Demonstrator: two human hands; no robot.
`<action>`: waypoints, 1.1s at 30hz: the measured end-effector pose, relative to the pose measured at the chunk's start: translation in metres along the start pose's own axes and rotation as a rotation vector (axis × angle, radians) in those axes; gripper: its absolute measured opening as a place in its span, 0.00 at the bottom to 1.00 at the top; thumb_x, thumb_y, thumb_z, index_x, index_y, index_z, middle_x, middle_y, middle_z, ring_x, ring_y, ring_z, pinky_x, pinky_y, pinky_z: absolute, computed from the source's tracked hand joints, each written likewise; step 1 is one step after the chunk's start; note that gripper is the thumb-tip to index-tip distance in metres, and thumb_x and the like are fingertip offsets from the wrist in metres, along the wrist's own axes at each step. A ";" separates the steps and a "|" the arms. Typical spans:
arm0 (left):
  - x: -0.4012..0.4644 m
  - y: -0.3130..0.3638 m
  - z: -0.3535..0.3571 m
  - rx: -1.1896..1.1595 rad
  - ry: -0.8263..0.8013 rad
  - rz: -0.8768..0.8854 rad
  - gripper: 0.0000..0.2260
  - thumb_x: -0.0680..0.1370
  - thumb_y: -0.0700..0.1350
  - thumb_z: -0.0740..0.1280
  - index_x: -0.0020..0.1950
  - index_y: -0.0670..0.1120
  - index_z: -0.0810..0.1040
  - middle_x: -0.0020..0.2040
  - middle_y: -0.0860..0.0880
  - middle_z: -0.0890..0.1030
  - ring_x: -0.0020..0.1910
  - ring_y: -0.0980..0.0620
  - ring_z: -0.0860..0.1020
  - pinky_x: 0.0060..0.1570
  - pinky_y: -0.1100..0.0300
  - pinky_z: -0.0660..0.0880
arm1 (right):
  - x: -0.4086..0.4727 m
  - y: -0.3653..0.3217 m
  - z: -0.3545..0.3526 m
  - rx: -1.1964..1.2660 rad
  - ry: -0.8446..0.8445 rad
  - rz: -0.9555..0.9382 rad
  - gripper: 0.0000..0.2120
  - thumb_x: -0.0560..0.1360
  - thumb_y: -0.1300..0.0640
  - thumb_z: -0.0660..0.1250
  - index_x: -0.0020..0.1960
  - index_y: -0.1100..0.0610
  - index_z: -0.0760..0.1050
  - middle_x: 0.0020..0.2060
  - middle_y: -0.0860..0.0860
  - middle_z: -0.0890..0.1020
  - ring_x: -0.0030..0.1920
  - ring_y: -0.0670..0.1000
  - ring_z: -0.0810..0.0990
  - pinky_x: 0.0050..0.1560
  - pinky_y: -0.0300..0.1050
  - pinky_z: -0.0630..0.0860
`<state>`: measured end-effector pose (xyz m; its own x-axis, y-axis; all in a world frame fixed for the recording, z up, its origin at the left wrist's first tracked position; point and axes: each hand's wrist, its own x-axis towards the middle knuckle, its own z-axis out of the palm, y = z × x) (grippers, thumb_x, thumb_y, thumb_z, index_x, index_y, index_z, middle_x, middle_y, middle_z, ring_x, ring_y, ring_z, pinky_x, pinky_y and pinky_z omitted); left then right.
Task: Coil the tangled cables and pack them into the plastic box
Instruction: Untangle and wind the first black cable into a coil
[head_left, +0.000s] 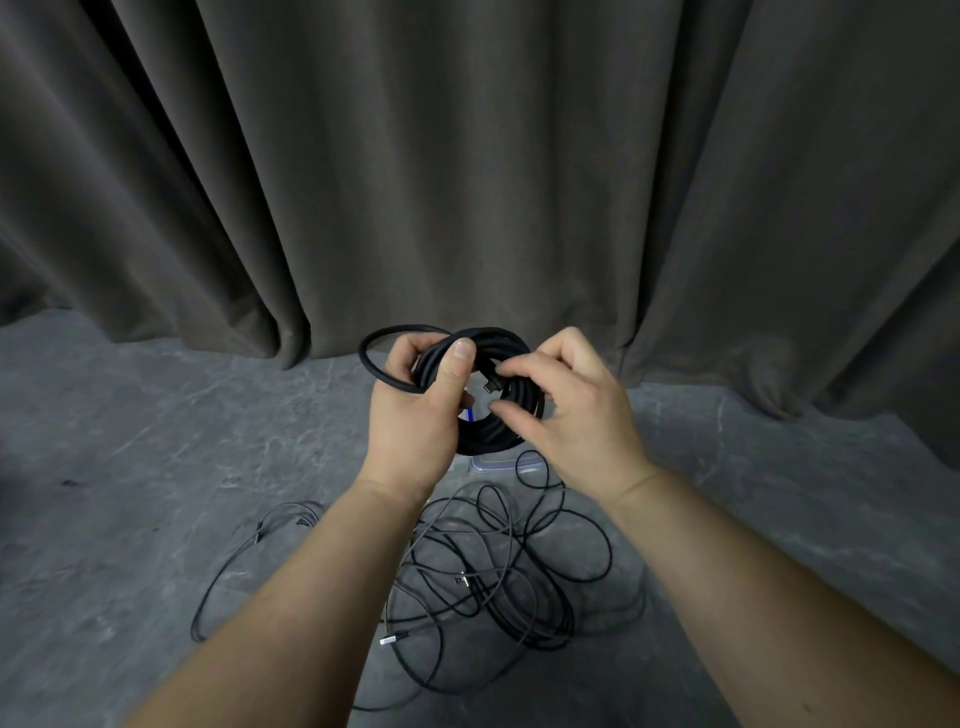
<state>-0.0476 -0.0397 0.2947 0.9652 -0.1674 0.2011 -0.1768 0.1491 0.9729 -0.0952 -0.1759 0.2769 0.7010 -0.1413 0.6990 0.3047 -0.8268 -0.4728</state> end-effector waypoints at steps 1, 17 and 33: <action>0.000 0.000 0.000 0.003 0.002 0.003 0.05 0.78 0.46 0.68 0.44 0.48 0.75 0.35 0.54 0.78 0.30 0.56 0.75 0.34 0.64 0.72 | -0.001 0.000 0.001 -0.013 0.014 -0.013 0.14 0.65 0.58 0.78 0.49 0.57 0.82 0.40 0.49 0.72 0.38 0.46 0.72 0.38 0.37 0.72; 0.000 -0.004 0.003 0.135 0.069 0.059 0.05 0.76 0.49 0.71 0.45 0.50 0.76 0.35 0.54 0.79 0.35 0.56 0.77 0.39 0.60 0.72 | -0.001 0.002 0.011 -0.092 0.121 -0.061 0.06 0.71 0.58 0.73 0.45 0.59 0.83 0.36 0.53 0.74 0.33 0.50 0.72 0.29 0.42 0.71; 0.011 -0.008 -0.015 0.366 0.258 0.101 0.11 0.72 0.50 0.74 0.41 0.52 0.72 0.39 0.54 0.80 0.37 0.65 0.78 0.43 0.70 0.73 | 0.001 -0.007 0.001 0.125 0.039 0.085 0.07 0.69 0.61 0.69 0.32 0.60 0.77 0.33 0.49 0.74 0.31 0.48 0.74 0.32 0.44 0.73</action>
<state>-0.0323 -0.0280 0.2880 0.9479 0.0857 0.3067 -0.2838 -0.2098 0.9357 -0.0959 -0.1697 0.2801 0.7030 -0.2308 0.6727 0.3250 -0.7371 -0.5925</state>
